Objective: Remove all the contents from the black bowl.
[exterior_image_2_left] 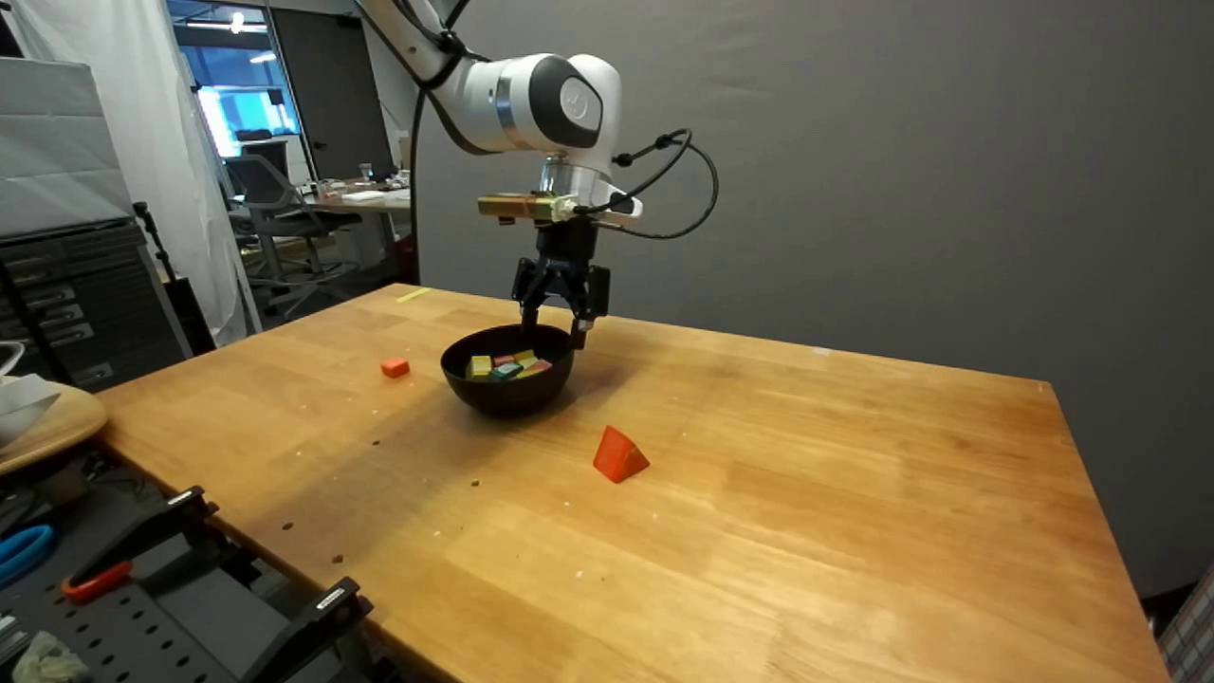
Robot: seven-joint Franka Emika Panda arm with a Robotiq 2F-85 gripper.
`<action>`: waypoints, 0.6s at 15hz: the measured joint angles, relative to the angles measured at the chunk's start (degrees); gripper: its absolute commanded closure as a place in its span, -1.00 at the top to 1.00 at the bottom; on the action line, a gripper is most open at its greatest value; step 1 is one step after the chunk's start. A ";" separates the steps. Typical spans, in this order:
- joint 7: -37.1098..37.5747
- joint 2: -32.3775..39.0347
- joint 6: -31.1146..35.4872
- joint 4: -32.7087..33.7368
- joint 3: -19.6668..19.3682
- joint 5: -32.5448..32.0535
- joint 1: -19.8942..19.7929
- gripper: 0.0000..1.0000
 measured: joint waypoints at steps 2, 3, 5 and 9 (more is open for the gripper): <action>0.02 -0.06 0.45 -0.07 0.00 -0.56 0.12 0.98; 0.90 -0.20 2.22 -0.42 -0.16 -1.37 0.41 0.99; 2.77 -0.60 6.53 -1.65 -0.28 -1.74 0.85 1.00; 4.92 -1.96 13.74 -5.64 -0.28 -0.70 0.78 1.00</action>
